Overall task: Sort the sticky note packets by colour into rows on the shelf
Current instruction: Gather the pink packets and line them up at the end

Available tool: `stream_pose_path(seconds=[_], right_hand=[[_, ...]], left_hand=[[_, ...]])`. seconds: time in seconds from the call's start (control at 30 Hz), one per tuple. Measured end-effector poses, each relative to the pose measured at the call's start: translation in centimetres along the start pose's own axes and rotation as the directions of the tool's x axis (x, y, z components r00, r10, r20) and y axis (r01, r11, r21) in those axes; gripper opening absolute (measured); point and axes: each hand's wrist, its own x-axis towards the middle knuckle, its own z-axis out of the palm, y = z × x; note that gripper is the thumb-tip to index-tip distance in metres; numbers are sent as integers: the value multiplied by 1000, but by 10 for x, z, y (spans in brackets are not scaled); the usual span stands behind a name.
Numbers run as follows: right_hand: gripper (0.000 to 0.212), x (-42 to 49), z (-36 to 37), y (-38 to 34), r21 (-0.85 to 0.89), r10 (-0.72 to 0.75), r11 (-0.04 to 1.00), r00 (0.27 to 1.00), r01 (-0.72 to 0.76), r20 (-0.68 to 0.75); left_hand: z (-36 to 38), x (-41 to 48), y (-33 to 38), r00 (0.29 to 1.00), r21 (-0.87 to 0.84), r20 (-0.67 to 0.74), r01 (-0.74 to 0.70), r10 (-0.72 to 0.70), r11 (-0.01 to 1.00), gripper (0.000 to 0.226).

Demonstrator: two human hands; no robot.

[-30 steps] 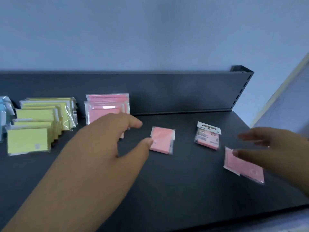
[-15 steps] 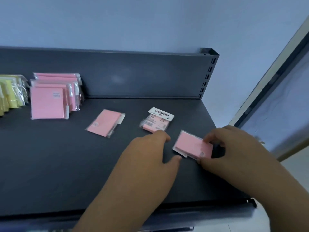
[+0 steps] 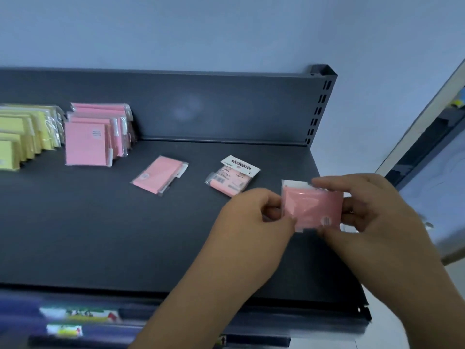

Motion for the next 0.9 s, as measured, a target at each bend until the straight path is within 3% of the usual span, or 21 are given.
stream_pose_path(seconds=[0.2,0.37,0.47,0.53,0.6,0.73,0.83,0.9], right_hand=[[79,13,-1,0,-115,-85,989,991,97,105],[77,23,9,-3,17,-152,988,982,151,113],[63,23,13,-11,408,-9,913,997,-21,72],[46,25,14,-19,549,92,828,994,-113,67],[47,25,16,-28,578,182,789,978,-208,104],[67,21,21,-49,546,226,783,954,-299,198],[42,17,30,-61,517,258,800,952,-305,163],[38,15,40,-70,478,277,818,947,-321,162]], left_hand=[[-16,9,5,995,294,-24,-85,97,952,5],[-23,12,6,997,34,-24,-67,68,997,13],[-30,9,-1,994,-155,-57,-96,88,983,8],[-37,6,-4,995,-284,-49,-94,83,954,3],[-42,1,-5,996,-362,-43,-89,79,928,6],[-55,-4,-14,996,-373,-63,-77,57,925,17],[-73,-8,-23,995,-332,-65,-93,75,939,15],[-90,-11,-30,992,-301,-50,-128,119,945,15]])
